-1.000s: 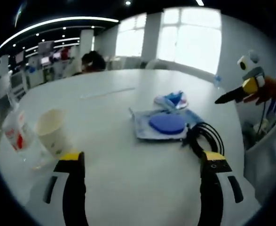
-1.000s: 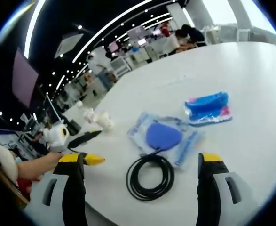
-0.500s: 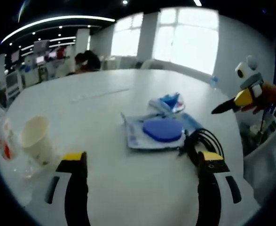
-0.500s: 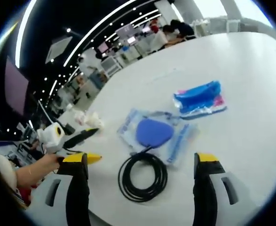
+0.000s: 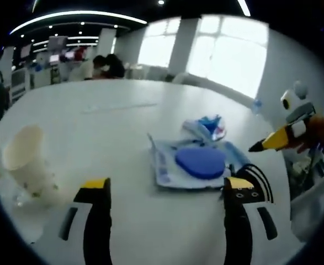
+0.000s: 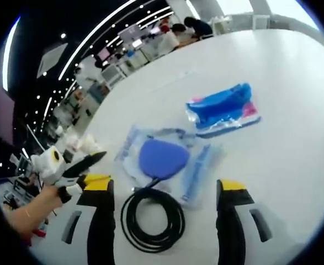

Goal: Arrange the tabletop items into an orderly group along one side of the table until the central work area is clear of visible clutter.

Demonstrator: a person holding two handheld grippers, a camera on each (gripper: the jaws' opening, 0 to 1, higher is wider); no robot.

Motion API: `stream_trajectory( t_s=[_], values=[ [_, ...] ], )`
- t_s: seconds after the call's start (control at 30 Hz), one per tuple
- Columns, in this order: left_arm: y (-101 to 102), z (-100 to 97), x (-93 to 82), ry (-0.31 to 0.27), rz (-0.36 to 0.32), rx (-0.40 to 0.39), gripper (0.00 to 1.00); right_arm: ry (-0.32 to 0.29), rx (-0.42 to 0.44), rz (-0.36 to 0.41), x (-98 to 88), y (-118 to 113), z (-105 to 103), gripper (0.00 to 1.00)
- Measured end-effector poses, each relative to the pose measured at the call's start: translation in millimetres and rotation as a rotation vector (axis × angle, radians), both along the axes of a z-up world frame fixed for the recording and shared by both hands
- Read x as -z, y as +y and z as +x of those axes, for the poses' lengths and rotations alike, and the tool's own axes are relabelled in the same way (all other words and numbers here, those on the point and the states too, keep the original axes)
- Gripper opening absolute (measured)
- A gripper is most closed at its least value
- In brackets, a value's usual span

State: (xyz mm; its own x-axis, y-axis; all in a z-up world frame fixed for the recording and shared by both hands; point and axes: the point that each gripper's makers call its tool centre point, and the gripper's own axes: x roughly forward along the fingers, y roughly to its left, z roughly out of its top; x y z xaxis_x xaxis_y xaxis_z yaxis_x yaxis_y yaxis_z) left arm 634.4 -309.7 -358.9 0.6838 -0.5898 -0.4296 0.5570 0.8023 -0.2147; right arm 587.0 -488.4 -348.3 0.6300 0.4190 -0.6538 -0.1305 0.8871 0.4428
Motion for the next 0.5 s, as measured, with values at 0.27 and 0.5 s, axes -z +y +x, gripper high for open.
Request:
stream_trajectory(
  t_s=[0.27, 0.5],
  values=[
    [1, 15.4, 11.7, -0.002, 0.029, -0.030, 0.60, 0.045, 0.028, -0.084, 27.9, -13, 0, 0.51],
    [-5, 22.4, 19.1, 0.014, -0.001, -0.048, 0.43, 0.070, 0.061, -0.113, 41.3, -34, -5, 0.44]
  ],
)
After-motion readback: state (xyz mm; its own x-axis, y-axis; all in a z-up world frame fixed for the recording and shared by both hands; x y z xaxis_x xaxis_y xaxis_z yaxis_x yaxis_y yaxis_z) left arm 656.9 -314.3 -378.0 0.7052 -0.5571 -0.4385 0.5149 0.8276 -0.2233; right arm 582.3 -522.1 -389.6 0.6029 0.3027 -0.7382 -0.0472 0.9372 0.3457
